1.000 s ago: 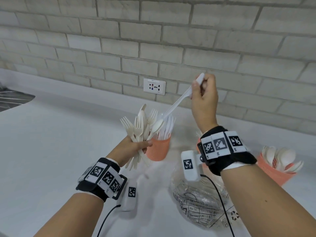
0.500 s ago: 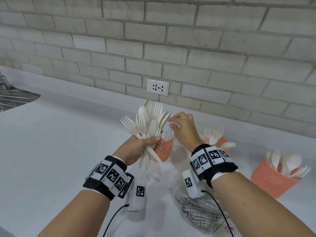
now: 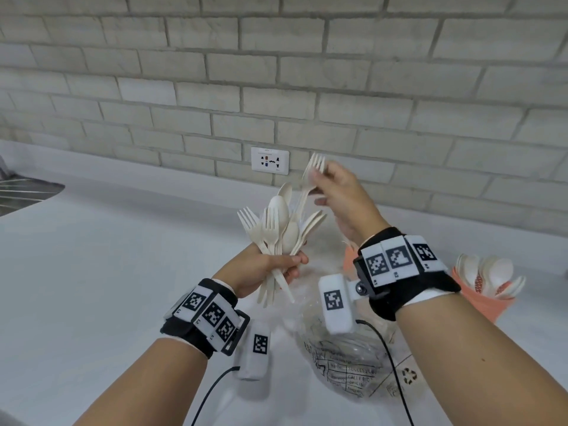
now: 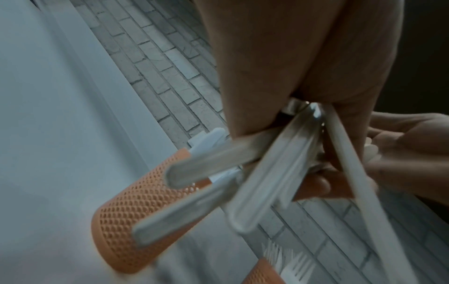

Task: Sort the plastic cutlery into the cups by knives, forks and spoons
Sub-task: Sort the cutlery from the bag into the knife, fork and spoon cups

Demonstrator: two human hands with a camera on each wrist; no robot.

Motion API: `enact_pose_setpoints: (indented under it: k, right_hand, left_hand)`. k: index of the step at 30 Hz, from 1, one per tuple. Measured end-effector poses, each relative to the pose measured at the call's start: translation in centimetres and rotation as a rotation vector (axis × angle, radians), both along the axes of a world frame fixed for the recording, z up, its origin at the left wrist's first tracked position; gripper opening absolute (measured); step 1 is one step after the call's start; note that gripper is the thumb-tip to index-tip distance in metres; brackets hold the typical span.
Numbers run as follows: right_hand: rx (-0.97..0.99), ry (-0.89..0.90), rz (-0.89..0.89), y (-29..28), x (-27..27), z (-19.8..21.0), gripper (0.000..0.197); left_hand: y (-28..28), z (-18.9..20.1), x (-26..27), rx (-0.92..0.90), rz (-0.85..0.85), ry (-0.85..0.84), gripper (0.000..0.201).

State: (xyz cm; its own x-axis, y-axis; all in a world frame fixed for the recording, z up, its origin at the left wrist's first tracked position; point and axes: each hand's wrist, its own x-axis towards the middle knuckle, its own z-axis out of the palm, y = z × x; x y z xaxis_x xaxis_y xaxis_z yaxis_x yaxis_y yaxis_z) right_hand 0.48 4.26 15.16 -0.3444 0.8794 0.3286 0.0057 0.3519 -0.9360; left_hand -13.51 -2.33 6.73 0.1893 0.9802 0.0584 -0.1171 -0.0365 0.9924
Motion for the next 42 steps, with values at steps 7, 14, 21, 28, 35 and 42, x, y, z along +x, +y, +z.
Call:
enact_pose_setpoints:
  k: [7, 14, 21, 28, 35, 42]
  right_hand:
    - [0.370, 0.302, 0.111, -4.1, 2.4, 3.7, 0.018]
    - [0.266, -0.437, -0.044, -6.3, 4.0, -1.0, 0.036]
    - [0.221, -0.388, -0.265, -6.3, 5.6, -4.1, 0.036]
    - [0.178, -0.257, -0.215, -5.9, 8.7, -4.7, 0.025]
    - [0.008, -0.082, -0.257, -4.8, 11.6, -5.1, 0.030]
    - [0.167, -0.241, -0.217, -5.7, 12.7, -5.8, 0.032]
  left_hand:
    - [-0.4, 0.0, 2.5, -0.029, 0.041, 0.043, 0.005]
    - [-1.2, 1.8, 7.2, 0.050, 0.250, 0.185, 0.025]
    - [-1.1, 1.7, 11.6, 0.134, 0.406, 0.156, 0.057]
    - [-1.1, 1.6, 14.0, 0.172, 0.375, 0.199, 0.036]
    - [-1.5, 1.2, 16.7, 0.106, 0.269, 0.114, 0.058]
    - [-1.4, 0.3, 18.0, 0.163, 0.446, 0.372, 0.044]
